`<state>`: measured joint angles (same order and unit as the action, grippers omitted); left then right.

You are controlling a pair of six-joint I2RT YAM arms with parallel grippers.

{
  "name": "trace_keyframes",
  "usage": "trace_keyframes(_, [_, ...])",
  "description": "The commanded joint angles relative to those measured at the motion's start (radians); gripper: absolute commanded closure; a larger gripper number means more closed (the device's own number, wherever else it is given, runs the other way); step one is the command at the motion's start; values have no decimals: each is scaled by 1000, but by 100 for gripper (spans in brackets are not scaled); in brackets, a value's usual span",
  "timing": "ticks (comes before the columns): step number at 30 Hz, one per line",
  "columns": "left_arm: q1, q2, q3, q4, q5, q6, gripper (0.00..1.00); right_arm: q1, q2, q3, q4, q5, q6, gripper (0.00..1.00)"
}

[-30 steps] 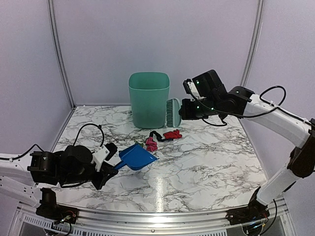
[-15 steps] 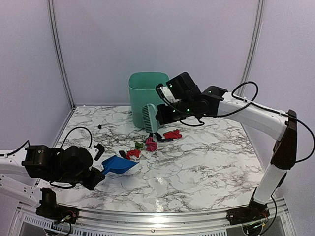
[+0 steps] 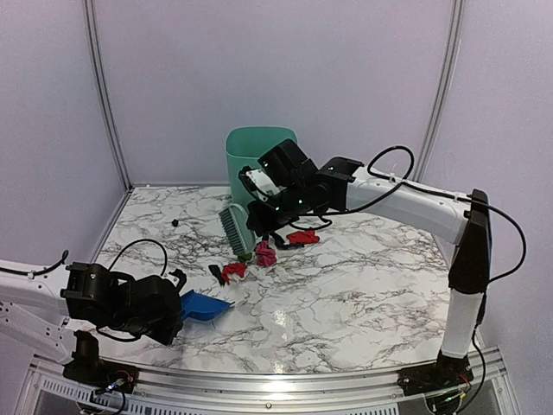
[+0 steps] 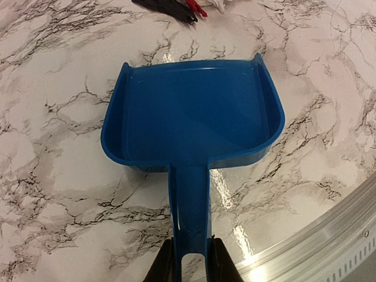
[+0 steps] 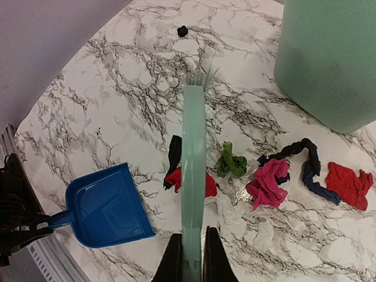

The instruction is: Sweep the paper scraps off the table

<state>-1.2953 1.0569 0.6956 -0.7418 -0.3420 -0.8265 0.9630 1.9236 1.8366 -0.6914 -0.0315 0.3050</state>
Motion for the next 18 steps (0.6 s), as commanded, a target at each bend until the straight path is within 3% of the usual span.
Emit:
trace_keyframes(1, [-9,1,-22,-19,-30,-39,100,14,53,79,-64,-16,-30,100])
trace_keyframes(10, [-9,22,-67,24,-73,-54,100,14,145,165,-99,-4,-42,100])
trace_keyframes(18, [-9,61,-71,101,-72,23,100,15,202,217,-99,5,-50,100])
